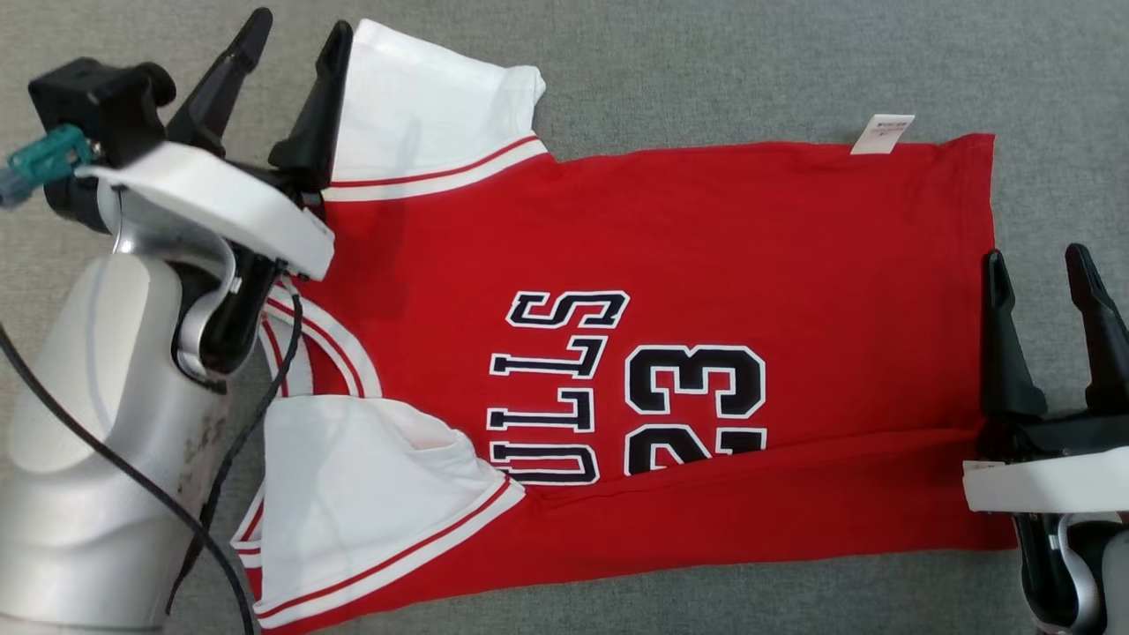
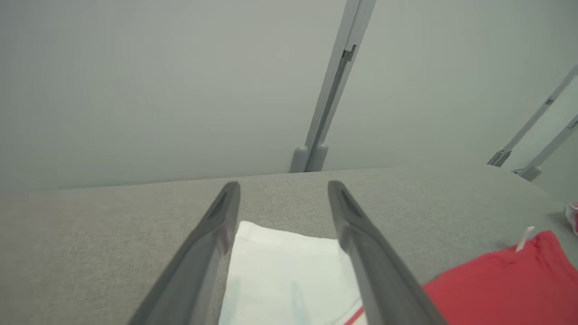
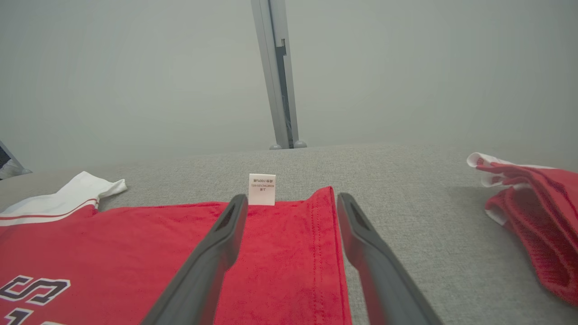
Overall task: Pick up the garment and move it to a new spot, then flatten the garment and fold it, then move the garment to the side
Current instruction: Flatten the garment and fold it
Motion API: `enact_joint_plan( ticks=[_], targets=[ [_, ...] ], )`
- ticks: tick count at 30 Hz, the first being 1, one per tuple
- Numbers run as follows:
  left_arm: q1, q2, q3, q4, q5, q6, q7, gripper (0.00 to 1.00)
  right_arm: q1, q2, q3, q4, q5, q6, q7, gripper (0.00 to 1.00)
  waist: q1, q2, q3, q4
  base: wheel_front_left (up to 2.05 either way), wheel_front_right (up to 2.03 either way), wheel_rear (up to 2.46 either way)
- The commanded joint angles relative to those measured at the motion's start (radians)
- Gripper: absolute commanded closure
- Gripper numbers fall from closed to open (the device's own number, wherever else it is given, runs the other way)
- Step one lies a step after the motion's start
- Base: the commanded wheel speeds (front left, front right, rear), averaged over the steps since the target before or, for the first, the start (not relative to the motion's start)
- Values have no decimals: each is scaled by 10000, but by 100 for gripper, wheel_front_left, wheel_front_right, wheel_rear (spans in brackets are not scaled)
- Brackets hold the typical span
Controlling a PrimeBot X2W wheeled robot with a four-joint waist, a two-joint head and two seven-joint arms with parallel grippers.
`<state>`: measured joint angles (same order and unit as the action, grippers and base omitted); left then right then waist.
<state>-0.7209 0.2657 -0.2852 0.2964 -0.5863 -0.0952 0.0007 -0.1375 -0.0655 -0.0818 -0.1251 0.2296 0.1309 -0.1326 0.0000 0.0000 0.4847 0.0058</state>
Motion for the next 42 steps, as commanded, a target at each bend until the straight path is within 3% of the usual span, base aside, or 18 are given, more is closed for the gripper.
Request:
enact_joint_plan(
  ticks=[1, 11, 18, 19, 20, 24, 30, 42],
  targets=[
    [-518, -61, -70, 576, -169, -94, 204, 0, -236, 0, 51, -16, -53, -3, -92, 0, 0, 0, 501, -280, 0, 0, 0],
    [-2906, -152, -441, 4281, -610, -305, 989, 0, -881, 51, 345, 292, 2, -3, -277, 0, 0, 0, 1287, -641, 0, 0, 0],
    [-3494, -332, -774, 5644, -808, -356, 883, 0, -1087, -107, 284, 421, 70, -3, -147, 0, 0, 0, 1401, -632, 0, 0, 0],
    [-3570, -365, -860, 5718, -823, -353, 765, 42, -1139, -148, 270, 451, 94, -3, -120, 0, 0, 0, 1401, -626, 0, 0, 0],
    [-3634, -399, -982, 5760, -864, -348, 711, 100, -1216, -196, 252, 478, 116, -3, -93, 0, 0, 0, 1397, -622, 0, 0, 0],
    [-3692, -399, -1354, 5764, -1047, -352, 471, 100, -1510, -414, 226, 605, 302, -3, 57, 0, 0, 0, 1388, -602, 0, 0, 0],
    [-3882, -409, -1969, 5736, -1480, -354, 6, 100, -2413, -1273, 40, 1261, 780, -3, 666, 0, 0, 0, 1359, -298, 0, 0, 0],
    [-4220, -330, -3103, 5468, -2305, -356, -597, 100, -3627, -2796, 727, 2398, 1712, -3, 3208, 0, 0, 0, 1419, 364, 0, 0, 0]
  ],
)
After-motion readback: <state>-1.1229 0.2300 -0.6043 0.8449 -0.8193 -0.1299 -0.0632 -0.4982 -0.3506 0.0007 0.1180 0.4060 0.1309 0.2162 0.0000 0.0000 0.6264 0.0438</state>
